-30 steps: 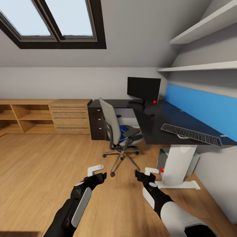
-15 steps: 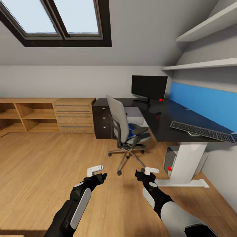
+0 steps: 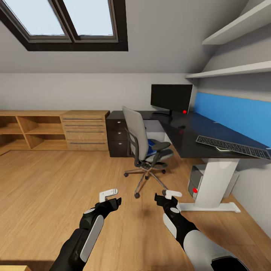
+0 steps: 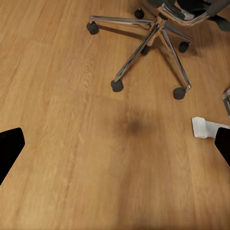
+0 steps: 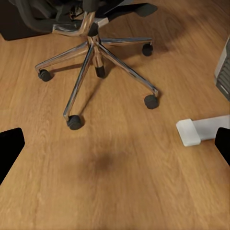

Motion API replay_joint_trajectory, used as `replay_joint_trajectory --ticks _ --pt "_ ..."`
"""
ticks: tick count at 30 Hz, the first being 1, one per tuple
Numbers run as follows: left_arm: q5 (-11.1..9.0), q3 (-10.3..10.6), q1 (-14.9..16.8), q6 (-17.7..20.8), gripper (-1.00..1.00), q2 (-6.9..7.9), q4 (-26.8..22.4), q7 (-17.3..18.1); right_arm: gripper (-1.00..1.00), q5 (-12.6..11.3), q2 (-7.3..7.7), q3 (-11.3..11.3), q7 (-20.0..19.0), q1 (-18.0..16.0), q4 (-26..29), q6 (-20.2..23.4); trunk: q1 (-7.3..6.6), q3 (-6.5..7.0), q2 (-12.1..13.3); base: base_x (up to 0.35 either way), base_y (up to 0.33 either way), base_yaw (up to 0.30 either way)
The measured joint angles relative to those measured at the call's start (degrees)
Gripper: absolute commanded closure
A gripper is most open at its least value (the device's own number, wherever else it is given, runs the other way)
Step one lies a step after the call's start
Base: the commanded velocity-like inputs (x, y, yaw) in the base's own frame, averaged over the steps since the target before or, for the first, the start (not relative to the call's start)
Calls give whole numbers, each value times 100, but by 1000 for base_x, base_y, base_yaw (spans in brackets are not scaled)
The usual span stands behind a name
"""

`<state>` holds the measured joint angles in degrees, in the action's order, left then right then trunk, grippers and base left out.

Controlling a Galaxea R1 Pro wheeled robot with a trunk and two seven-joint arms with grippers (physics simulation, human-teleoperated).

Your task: In the bedroom, organize the workspace by keeping the computer under the desk, ensuring the monitor is on the desk, placing the keyboard on the desk next to the monitor, placing the mouse on the desk next to the keyboard, moving the folder from the swivel chair onto the desk next to the mouse, stacking the notebook on top of the folder with the pen on top of the notebook, and positioning the swivel chair next to the desk.

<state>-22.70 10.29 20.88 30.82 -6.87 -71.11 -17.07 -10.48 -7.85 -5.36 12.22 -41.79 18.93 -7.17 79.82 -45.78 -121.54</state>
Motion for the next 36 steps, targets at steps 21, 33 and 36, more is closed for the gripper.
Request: replay_joint_trajectory --ticks 21,33,36 --pt "1 0 0 -3 -100 -4 -19 -24 -100 51 9 -21 19 0 -43 -506 461 -377 -842 0 0 0" --pt "1 0 0 -2 -100 -6 -19 -219 -100 59 9 -26 38 5 -88 -980 725 -592 -1324 0 0 0" --pt "1 0 0 -2 -100 -2 -19 -228 -100 59 8 -28 49 7 -95 -1086 791 -646 -1444 0 0 0"
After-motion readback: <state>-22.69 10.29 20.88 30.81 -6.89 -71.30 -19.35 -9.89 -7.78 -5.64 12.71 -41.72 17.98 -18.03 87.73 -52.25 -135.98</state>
